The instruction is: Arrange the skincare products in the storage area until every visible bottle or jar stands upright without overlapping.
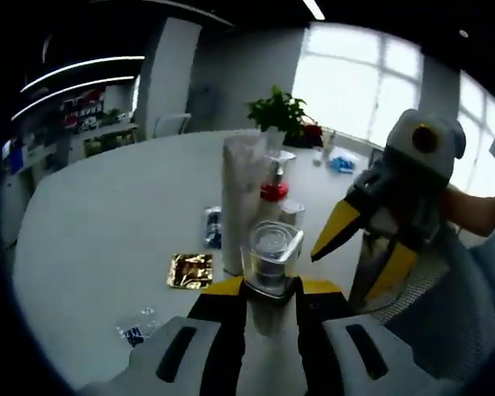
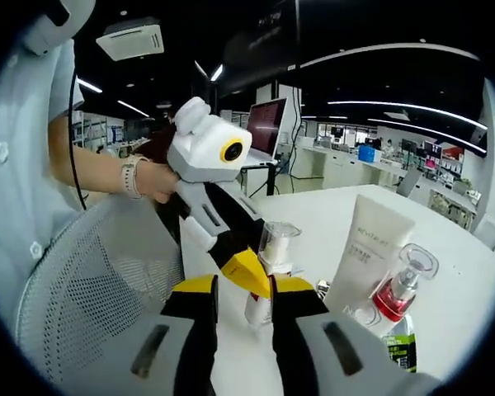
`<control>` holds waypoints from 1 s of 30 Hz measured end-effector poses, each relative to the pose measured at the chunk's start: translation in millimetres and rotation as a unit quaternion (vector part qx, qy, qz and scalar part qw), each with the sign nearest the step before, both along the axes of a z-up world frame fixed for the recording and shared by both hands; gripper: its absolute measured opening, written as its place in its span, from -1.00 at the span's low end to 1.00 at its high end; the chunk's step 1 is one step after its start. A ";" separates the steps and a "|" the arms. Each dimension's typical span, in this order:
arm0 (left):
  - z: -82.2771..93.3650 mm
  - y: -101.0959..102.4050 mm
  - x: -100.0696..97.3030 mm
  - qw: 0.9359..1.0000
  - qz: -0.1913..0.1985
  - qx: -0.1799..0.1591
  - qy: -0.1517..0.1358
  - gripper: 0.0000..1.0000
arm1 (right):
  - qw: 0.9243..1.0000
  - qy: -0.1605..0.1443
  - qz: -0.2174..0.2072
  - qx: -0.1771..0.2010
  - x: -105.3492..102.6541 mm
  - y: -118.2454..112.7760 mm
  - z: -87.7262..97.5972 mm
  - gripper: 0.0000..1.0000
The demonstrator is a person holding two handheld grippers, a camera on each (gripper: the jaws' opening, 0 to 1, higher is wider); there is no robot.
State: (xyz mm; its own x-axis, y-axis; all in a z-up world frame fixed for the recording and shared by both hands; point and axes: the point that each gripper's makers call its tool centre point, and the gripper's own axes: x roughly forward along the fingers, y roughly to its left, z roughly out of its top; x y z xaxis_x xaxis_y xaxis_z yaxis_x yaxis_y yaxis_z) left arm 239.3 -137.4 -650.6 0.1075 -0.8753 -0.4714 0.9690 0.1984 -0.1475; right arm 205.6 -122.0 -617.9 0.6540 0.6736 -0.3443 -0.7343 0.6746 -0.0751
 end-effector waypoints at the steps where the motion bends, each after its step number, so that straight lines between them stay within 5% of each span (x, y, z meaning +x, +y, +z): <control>1: -3.0 -0.1 0.2 1.000 -0.005 0.009 -0.010 -0.62 | 1.000 0.001 -0.001 0.000 0.0 -0.4 -0.5 -0.52; 14: -13.5 -8.3 6.5 0.997 -0.023 0.021 -0.064 -0.61 | 0.999 0.001 -0.034 -0.013 4.3 -11.3 -6.3 -0.54; 30: -28.4 -9.6 12.6 0.999 -0.016 0.024 -0.039 -0.62 | 0.998 0.005 -0.051 -0.022 4.3 -18.9 -10.6 -0.55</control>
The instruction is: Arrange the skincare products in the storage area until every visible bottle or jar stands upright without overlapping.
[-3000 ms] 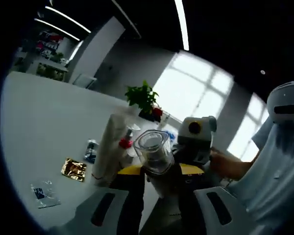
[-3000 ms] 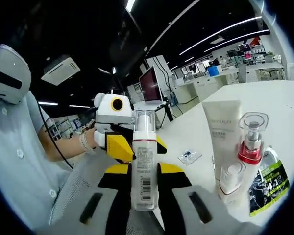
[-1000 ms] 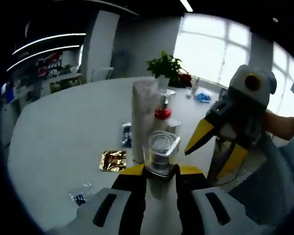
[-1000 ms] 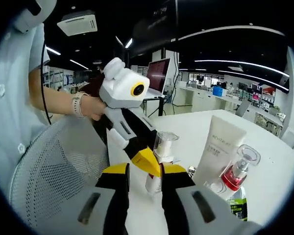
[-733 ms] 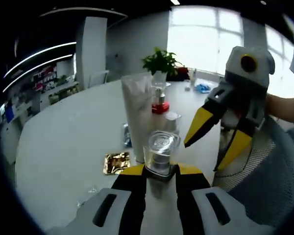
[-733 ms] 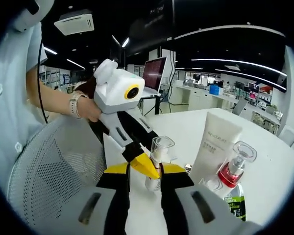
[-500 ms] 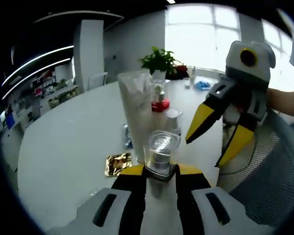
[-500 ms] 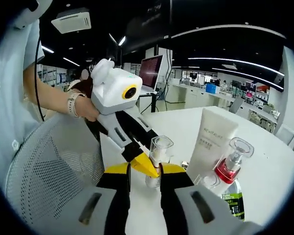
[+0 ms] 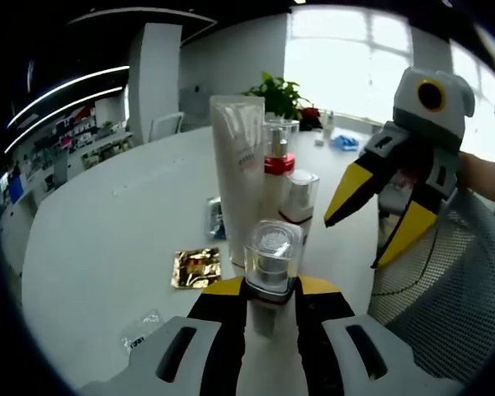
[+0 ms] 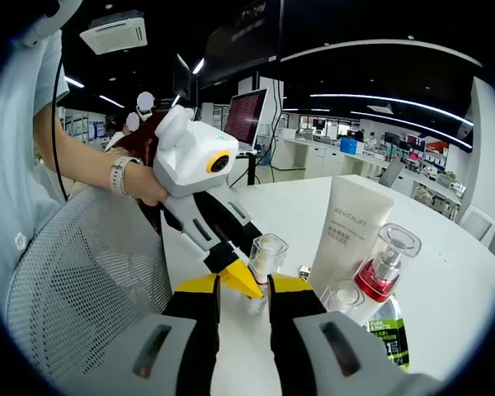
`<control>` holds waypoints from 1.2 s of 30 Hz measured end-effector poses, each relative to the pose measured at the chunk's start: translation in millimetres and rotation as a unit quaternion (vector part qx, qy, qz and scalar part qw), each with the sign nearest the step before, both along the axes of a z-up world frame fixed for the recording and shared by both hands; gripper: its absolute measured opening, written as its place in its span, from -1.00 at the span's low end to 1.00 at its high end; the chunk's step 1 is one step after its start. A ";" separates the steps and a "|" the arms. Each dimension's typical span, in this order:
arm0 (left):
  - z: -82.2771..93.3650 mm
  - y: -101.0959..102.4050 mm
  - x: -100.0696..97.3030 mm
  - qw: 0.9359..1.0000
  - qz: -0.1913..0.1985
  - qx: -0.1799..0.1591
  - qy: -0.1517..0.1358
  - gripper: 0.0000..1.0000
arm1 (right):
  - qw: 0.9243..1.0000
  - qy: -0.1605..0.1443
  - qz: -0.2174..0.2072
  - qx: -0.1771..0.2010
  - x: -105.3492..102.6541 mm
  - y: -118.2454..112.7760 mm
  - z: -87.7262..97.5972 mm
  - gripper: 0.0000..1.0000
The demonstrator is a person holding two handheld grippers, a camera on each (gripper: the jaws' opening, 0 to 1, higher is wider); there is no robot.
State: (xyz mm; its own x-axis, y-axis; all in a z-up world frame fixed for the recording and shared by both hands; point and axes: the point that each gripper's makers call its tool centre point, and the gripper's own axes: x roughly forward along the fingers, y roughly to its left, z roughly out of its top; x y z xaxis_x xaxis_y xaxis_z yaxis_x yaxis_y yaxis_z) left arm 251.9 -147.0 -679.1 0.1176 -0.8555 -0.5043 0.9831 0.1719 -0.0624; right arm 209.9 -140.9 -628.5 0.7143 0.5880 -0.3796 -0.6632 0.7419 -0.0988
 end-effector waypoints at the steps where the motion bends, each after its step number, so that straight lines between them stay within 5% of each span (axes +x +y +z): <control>1: -0.1 -0.1 0.1 1.000 -0.001 0.000 -0.002 -0.62 | 1.000 0.000 -0.001 0.000 -0.4 -0.5 0.2 -0.55; 13: 1.8 0.5 -1.8 1.000 -0.011 0.000 -0.024 -0.52 | 1.000 0.005 -0.015 -0.003 -8.4 -7.0 -0.2 -0.54; 19: -4.2 12.4 0.2 0.999 -0.006 0.035 -0.033 -0.42 | 0.999 0.015 -0.027 -0.020 -11.8 -17.7 -6.6 -0.54; 27: -23.6 25.7 0.8 0.996 0.009 0.092 -0.006 -0.47 | 0.991 0.102 -0.075 -0.054 -16.9 -45.0 -38.9 -0.53; 36: -35.4 30.5 -2.4 0.992 0.018 0.118 0.030 -0.57 | 0.981 0.140 -0.118 -0.069 -8.3 -65.8 -53.4 -0.58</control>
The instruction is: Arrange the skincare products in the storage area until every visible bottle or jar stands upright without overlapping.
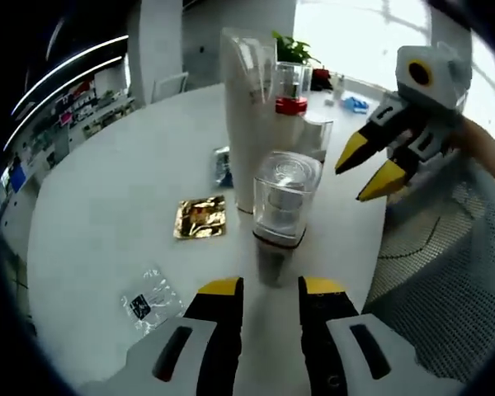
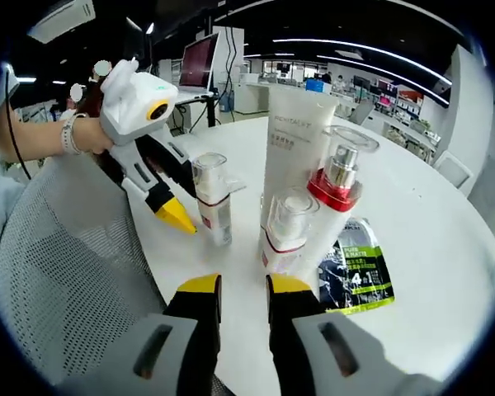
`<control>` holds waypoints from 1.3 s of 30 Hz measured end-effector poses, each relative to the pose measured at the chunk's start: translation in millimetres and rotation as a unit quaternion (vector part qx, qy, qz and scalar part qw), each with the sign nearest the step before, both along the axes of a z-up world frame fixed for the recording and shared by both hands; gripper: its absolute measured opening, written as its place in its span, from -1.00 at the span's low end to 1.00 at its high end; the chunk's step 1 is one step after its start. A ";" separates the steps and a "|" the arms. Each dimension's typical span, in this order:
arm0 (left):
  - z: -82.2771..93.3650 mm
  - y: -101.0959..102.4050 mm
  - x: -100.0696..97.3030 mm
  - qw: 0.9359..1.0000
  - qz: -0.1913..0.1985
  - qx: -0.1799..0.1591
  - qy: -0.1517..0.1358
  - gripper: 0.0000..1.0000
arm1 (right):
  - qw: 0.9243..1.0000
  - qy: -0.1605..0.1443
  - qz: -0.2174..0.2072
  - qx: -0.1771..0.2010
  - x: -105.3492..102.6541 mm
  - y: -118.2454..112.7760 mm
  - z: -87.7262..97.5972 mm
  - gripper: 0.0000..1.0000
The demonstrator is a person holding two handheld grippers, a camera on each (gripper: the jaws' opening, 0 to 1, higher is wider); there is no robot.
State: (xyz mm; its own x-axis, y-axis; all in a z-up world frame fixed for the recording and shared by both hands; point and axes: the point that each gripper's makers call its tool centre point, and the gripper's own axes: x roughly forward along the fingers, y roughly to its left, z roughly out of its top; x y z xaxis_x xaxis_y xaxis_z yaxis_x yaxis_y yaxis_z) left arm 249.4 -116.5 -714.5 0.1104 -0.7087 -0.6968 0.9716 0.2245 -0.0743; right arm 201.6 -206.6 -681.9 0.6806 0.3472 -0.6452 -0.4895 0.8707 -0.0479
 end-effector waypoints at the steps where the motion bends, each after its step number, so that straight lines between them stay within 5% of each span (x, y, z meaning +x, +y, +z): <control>1: -0.5 0.1 -0.7 1.000 0.000 0.002 0.003 -0.59 | 1.000 0.001 -0.001 0.001 1.2 -0.5 0.1 -0.58; 18: -3.8 -13.3 -0.4 1.000 -0.016 0.007 0.005 -0.76 | 0.998 0.047 -0.044 0.015 19.8 -11.5 -13.3 -0.64; 36: -4.7 -35.8 -6.4 1.000 -0.026 0.001 0.011 -0.82 | 0.996 0.053 -0.066 -0.014 19.6 -28.0 -21.6 -0.74; 39: -5.1 -40.0 -7.6 1.000 -0.027 0.000 0.010 -0.84 | 0.997 0.050 -0.064 0.006 18.5 -23.6 -19.6 -0.72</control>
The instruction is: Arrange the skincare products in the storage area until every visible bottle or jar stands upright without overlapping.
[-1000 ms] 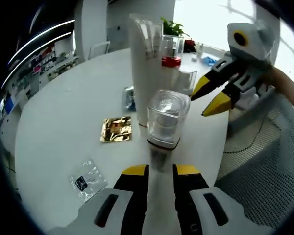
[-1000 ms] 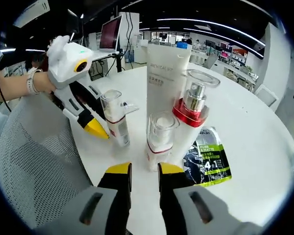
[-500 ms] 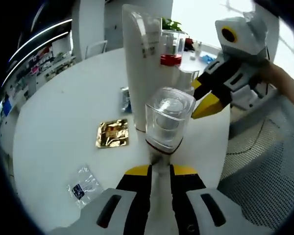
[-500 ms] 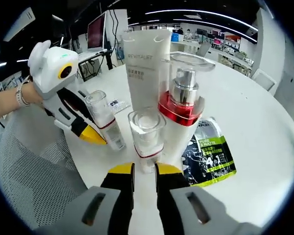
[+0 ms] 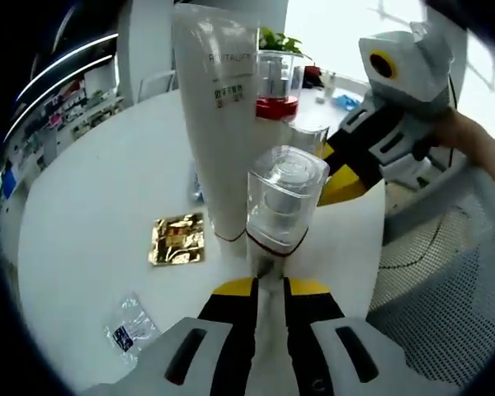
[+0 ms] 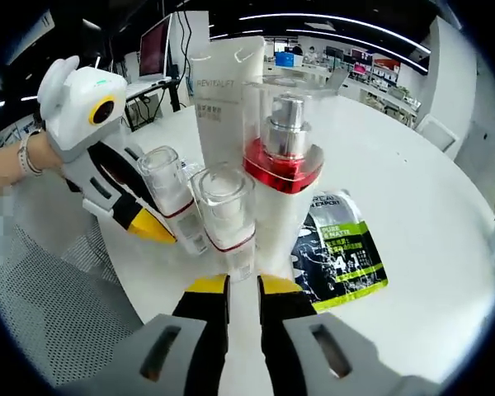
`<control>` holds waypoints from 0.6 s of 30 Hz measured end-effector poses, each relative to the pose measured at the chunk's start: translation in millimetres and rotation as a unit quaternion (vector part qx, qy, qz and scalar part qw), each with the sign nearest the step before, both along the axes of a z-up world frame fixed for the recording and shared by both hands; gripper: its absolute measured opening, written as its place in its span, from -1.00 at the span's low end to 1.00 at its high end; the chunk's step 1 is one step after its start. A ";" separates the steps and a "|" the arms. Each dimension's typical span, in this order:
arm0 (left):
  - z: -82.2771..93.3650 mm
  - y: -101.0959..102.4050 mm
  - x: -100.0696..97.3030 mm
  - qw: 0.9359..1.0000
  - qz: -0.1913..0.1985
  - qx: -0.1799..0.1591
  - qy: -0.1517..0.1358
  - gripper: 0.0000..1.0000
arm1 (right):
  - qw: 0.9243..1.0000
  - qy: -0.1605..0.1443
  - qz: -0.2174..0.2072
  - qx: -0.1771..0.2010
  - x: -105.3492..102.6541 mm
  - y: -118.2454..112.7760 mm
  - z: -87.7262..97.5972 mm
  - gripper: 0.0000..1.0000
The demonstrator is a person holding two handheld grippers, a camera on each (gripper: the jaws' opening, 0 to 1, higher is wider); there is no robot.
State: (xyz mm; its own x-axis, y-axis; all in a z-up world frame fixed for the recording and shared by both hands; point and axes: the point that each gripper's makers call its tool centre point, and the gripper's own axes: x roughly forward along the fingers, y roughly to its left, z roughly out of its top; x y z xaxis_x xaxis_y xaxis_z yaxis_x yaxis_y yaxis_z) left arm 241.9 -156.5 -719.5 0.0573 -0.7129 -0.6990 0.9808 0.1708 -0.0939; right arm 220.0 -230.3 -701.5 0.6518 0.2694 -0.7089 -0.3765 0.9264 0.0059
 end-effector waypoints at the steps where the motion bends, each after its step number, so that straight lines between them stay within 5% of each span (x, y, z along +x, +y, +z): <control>1: 0.0 -1.7 -0.2 1.000 0.000 -0.001 0.000 -0.85 | 1.000 0.001 0.004 0.005 0.0 2.7 0.0 -0.69; 18: 1.2 -16.0 -2.0 1.000 0.014 -0.013 0.004 -0.90 | 1.000 -0.004 0.017 -0.016 6.6 1.1 -2.2 -0.72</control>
State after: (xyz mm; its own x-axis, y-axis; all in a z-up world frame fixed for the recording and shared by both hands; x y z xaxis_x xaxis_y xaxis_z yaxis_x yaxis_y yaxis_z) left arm 239.9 -172.5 -718.4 0.0719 -0.7295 -0.6802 0.9752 0.1946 -0.1057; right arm 226.6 -229.2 -703.7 0.6483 0.2691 -0.7123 -0.4072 0.9130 -0.0257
